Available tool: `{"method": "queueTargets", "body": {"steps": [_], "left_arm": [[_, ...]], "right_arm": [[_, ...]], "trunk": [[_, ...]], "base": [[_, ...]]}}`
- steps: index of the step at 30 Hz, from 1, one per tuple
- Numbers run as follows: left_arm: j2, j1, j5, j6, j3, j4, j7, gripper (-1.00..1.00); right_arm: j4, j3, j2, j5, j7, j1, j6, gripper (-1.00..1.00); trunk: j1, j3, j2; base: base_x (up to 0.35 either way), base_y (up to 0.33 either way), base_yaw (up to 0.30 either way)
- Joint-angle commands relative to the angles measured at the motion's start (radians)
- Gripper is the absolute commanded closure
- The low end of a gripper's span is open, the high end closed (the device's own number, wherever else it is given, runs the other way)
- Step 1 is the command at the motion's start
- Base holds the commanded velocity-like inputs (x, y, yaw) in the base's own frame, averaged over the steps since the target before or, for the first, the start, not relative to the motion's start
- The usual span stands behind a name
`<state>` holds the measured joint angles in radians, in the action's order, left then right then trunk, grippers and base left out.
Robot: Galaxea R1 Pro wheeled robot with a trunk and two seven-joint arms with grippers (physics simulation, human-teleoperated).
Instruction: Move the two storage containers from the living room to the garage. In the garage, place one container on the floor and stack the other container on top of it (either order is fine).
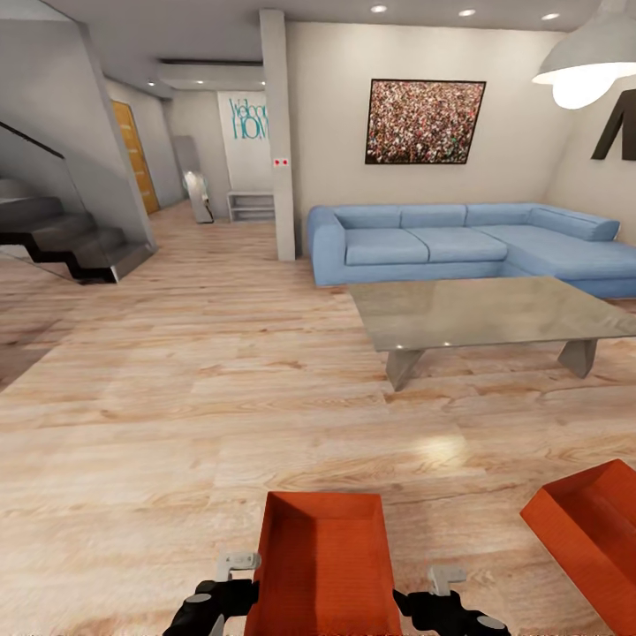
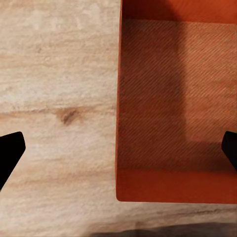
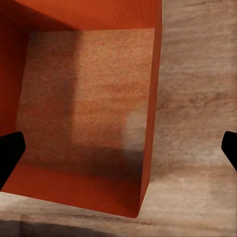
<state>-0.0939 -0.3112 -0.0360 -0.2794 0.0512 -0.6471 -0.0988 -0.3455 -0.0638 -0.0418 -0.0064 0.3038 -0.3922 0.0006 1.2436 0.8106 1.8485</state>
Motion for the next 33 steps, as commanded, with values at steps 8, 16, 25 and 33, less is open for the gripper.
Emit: {"method": "queueTargets", "body": {"steps": [8,16,25,33], "left_arm": [[0.0,0.0,-0.004,-0.004,0.004,-0.002,-0.006,-1.0],[0.0,0.0,-0.004,-0.004,0.006,-0.002,-0.006,-1.0],[0.0,0.0,-0.005,0.0,0.006,-0.002,-0.006,-1.0],[0.0,0.0,-0.005,-0.001,0.006,-0.002,-0.006,-1.0]], "right_arm": [[0.0,-0.007,0.0,-0.002,0.007,0.0,-0.001,-1.0],[0.0,-0.016,0.0,-0.006,0.006,0.0,-0.001,-1.0],[0.0,-0.017,0.0,-0.006,0.006,0.0,0.0,-1.0],[0.0,-0.017,0.0,-0.005,0.006,0.0,-0.001,-1.0]], "trunk": [[0.0,0.007,0.0],[0.0,0.014,0.0],[0.031,0.054,0.056],[0.05,0.08,0.091]], "base": [[0.0,0.0,0.0],[0.0,0.0,0.0],[0.0,0.0,0.0],[0.0,0.0,0.0]]}}
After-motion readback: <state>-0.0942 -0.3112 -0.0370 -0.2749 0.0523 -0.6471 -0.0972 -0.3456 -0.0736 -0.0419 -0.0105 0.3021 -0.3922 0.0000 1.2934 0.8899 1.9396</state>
